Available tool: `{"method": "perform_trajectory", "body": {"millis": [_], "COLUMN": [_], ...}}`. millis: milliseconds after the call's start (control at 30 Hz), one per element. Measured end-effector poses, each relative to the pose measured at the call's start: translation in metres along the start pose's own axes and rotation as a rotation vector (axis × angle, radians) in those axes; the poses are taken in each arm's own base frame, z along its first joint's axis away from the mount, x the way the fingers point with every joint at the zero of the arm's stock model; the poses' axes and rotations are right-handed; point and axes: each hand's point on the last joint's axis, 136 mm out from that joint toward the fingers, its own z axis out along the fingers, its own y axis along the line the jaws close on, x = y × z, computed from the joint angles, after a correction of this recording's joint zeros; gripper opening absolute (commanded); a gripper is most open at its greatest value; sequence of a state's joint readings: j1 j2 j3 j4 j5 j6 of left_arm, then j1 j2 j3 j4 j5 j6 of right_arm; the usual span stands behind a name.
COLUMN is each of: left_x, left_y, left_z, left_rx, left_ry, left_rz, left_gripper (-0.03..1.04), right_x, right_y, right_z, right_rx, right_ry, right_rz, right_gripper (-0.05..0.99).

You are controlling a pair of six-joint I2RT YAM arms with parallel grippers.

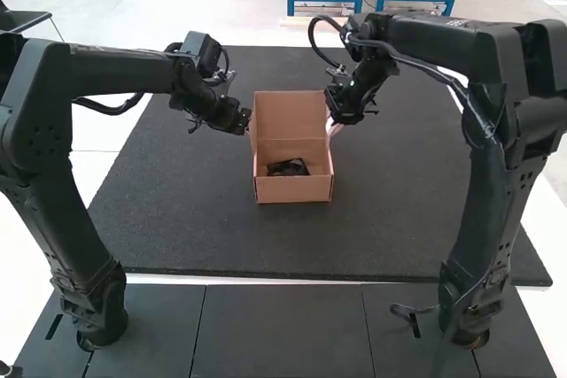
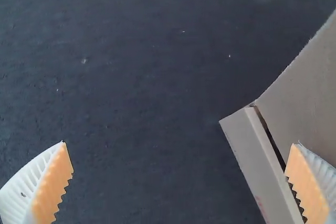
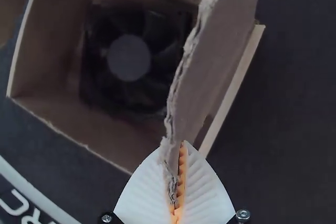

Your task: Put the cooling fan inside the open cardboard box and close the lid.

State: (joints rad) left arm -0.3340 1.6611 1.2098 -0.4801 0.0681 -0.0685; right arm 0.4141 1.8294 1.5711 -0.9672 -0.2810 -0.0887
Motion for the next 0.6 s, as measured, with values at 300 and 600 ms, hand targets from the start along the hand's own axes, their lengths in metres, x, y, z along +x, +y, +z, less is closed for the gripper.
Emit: {"method": "perform_trajectory", "body": {"millis": [300,600], "left_x": [0.012,0.015], "left_y": [-0.006,-0.013], "left_z": [0.005,0.005], "left_rx": [0.034,0.077], "left_ry": [0.025,0.033], "left_rz": [-0.002,-0.004], "left_gripper": [0.96,0.96], "right_x": [0.015,0.019], "right_y": [0.004,0.003], "right_z": [0.011,0.014], "right_rx": [-0.005,-0.005], "right_ry": [0.047,0.061], "right_rz": [-0.007,-0.010], "right_gripper": [-0.02,-0.02]}}
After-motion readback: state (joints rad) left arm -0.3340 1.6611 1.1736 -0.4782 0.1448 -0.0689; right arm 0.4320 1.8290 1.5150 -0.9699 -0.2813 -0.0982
